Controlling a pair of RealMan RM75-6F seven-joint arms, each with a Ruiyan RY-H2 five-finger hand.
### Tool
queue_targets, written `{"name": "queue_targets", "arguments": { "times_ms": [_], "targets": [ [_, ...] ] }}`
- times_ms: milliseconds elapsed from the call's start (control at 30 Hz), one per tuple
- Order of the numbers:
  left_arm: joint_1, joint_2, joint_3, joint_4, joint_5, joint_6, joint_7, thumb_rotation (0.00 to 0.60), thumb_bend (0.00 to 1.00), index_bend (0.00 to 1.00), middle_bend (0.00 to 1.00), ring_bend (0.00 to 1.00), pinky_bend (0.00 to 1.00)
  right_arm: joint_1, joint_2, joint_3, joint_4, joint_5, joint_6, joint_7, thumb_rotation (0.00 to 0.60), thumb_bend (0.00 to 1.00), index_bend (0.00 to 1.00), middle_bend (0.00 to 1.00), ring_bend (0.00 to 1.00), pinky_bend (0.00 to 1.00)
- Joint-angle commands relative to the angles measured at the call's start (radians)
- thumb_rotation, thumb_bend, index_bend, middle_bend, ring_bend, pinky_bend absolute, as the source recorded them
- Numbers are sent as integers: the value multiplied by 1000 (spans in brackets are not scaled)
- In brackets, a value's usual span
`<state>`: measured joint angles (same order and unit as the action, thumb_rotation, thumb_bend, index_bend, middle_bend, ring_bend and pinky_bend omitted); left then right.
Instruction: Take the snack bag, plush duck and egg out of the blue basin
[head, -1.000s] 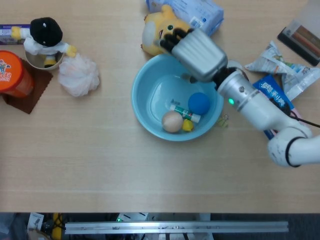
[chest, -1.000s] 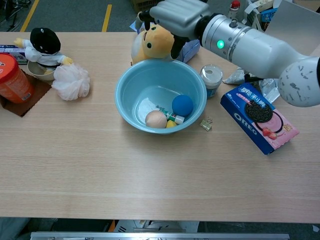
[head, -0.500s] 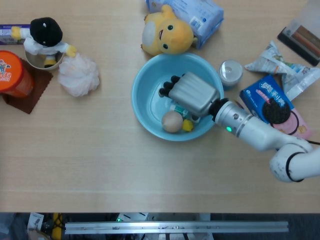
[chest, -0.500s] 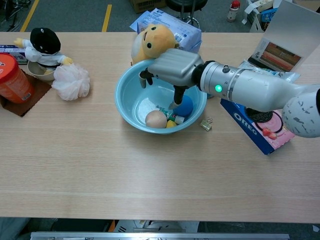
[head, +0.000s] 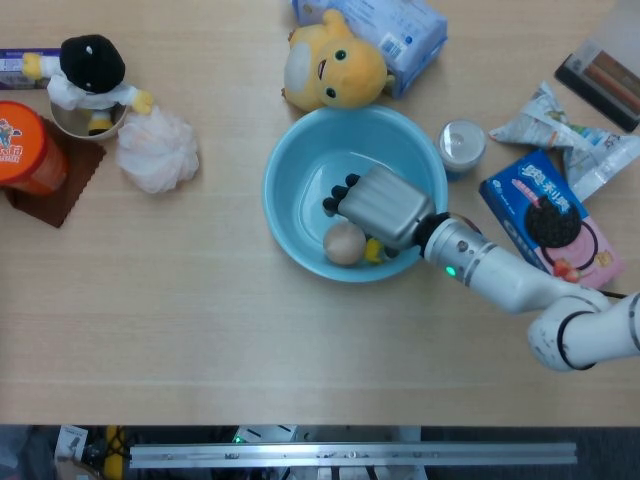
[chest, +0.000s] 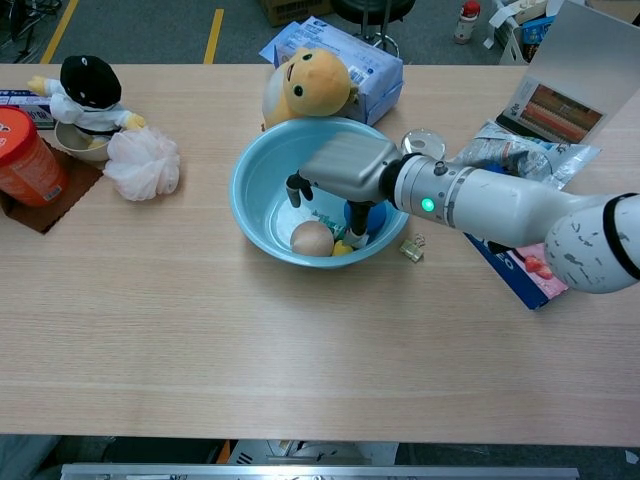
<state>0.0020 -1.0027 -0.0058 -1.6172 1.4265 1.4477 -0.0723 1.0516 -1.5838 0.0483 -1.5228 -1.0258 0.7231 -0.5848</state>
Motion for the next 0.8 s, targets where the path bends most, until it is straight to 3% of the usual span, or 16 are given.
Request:
{"name": "queue_targets", "arguments": {
  "times_ms": [33,800],
  "targets": [
    [0,-1,0,0,2,0,0,600,301,0,66,18,65,6,-13,-7,14,12,-5,-13,600,0,320,371,340,598],
    [3,-4,-3,14,-11,-2,-12,600,301,0,66,17,66,66,-101,-17,93,88,-17,-84,600,0,321,371,340,598]
  ]
}}
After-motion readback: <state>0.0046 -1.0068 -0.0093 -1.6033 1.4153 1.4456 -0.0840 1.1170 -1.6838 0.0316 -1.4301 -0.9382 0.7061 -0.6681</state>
